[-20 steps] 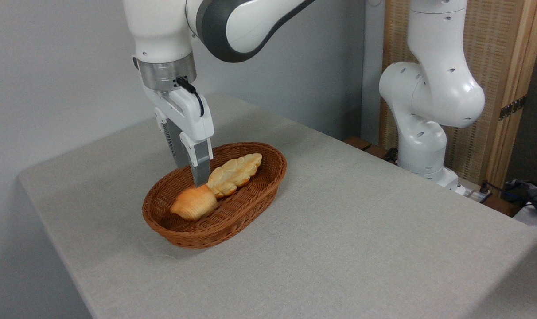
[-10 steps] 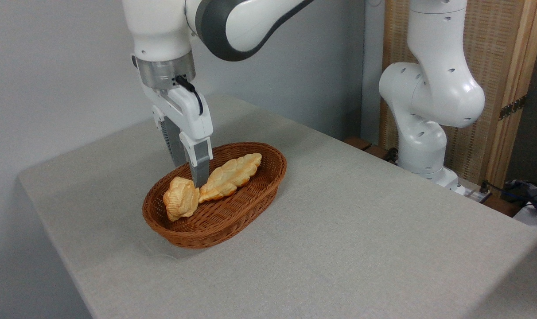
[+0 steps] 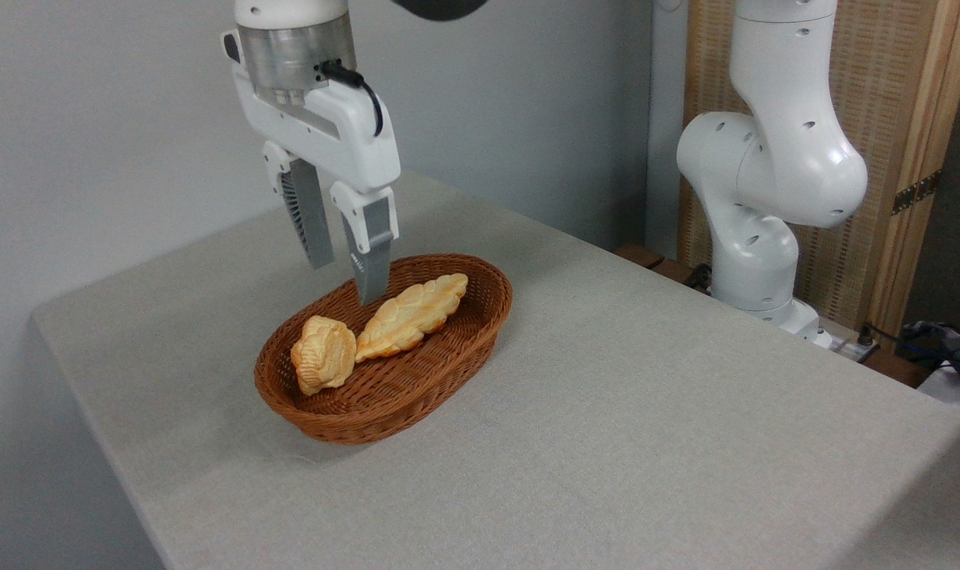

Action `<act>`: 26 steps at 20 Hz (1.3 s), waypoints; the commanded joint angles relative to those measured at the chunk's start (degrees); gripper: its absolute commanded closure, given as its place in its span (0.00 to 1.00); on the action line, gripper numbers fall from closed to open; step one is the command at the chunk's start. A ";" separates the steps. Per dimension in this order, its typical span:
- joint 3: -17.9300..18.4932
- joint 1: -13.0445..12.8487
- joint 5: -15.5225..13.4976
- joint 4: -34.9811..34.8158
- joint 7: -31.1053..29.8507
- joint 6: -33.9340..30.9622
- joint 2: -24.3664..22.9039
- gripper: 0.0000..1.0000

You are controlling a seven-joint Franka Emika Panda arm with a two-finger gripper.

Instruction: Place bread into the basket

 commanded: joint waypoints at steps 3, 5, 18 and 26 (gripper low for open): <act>0.19 -0.20 0.82 4.60 -1.09 -5.32 0.19 0.00; 0.19 -0.20 0.38 4.60 -1.09 -5.41 0.02 0.00; 0.19 -0.54 0.82 4.51 -0.82 -6.99 -1.92 0.00; 4.58 -3.36 0.82 4.60 -0.82 -6.99 -0.95 0.00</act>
